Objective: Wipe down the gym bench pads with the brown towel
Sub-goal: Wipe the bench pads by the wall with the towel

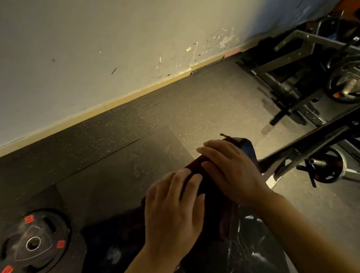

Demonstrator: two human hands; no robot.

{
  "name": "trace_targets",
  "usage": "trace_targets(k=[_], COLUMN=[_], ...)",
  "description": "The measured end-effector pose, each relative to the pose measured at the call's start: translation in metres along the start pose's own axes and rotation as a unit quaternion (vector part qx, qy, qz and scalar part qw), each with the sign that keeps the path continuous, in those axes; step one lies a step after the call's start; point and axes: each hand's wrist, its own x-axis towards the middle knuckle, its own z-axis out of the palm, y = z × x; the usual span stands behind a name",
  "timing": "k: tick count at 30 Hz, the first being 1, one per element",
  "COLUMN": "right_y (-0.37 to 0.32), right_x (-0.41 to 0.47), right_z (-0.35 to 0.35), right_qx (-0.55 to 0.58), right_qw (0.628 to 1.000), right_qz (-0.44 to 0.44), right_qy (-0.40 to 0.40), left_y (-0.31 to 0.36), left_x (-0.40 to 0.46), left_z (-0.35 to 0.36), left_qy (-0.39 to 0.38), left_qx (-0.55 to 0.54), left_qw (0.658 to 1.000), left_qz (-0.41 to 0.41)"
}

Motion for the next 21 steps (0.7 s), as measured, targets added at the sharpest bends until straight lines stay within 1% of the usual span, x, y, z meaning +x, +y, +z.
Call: trace_targets(k=[2,3,5,9,12,15,17,19,21], right_y=[-0.015,-0.017,-0.012,0.017,0.039,0.066,0.081,0.089,0.086], right_x=[0.003,0.002,-0.001,-0.005,-0.006,-0.003,-0.001,0.0,-0.001], right_z=[0.014,0.019,0.022,0.019,0.021,0.018,0.014,0.012,0.012], right_qx=[-0.005,-0.014,-0.023,-0.052,-0.051,-0.041,-0.008,0.017,0.027], right_qw=[0.999,0.999,0.999,0.996,0.994,0.996,0.997,0.995,0.993], right_qz=[-0.015,-0.022,-0.036,-0.049,-0.023,-0.006,0.046,0.089,0.113], right_qy=[-0.044,-0.043,-0.025,0.053,0.098,0.085,0.057,0.036,0.025], left_y=[-0.012,-0.013,-0.011,-0.008,-0.002,0.008,0.017,0.024,0.027], left_x=[-0.018,-0.023,-0.025,0.002,0.026,0.046,0.06,0.071,0.077], left_z=[-0.005,-0.005,0.0,0.007,0.016,0.023,0.027,0.031,0.035], left_qy=[-0.046,-0.068,-0.088,-0.1,-0.148,-0.187,-0.208,-0.217,-0.218], left_qx=[0.026,0.03,0.028,0.028,0.066,0.114,0.136,0.141,0.15], left_qw=[0.995,0.99,0.987,0.991,0.986,0.976,0.968,0.965,0.963], left_qz=[-0.087,-0.117,-0.128,-0.089,-0.034,0.017,0.039,0.05,0.049])
